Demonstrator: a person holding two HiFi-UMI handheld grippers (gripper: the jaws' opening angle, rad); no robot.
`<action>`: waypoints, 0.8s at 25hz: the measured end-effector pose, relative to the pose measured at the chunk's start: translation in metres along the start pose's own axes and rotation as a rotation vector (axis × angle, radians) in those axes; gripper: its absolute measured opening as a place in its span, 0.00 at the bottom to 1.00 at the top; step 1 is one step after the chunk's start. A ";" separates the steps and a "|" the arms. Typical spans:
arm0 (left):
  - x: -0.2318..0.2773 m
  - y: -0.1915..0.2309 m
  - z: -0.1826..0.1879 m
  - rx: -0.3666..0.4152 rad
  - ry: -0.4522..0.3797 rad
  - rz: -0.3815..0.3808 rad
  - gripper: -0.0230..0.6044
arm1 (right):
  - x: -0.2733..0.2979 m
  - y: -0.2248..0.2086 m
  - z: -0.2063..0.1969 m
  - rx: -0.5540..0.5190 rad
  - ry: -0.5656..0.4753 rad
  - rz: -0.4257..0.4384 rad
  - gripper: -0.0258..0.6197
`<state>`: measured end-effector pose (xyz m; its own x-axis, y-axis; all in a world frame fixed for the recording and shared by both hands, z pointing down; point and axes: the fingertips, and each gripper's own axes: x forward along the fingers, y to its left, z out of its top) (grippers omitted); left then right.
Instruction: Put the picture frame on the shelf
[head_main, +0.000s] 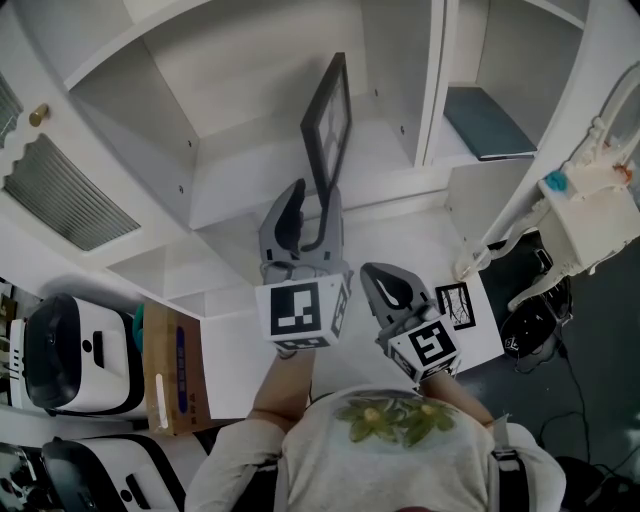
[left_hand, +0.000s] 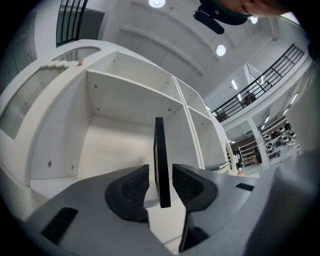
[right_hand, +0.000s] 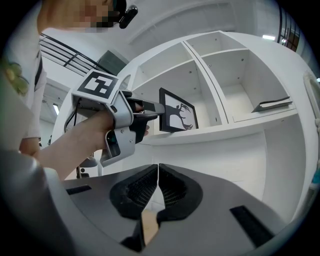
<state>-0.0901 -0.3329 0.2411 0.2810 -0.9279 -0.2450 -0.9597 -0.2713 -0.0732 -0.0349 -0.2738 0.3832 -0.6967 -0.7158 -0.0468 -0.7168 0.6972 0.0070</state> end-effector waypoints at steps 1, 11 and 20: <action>-0.001 0.000 -0.003 -0.002 0.013 -0.005 0.29 | 0.000 0.000 0.000 0.001 0.005 0.000 0.09; 0.004 -0.006 -0.021 -0.011 0.074 -0.026 0.18 | 0.000 0.000 0.002 0.001 -0.012 -0.006 0.09; 0.012 -0.008 -0.023 -0.019 0.092 -0.016 0.17 | -0.001 0.001 -0.001 0.007 -0.004 -0.009 0.09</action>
<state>-0.0794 -0.3475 0.2611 0.2959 -0.9427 -0.1540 -0.9552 -0.2904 -0.0577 -0.0351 -0.2725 0.3841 -0.6900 -0.7220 -0.0512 -0.7229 0.6909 0.0000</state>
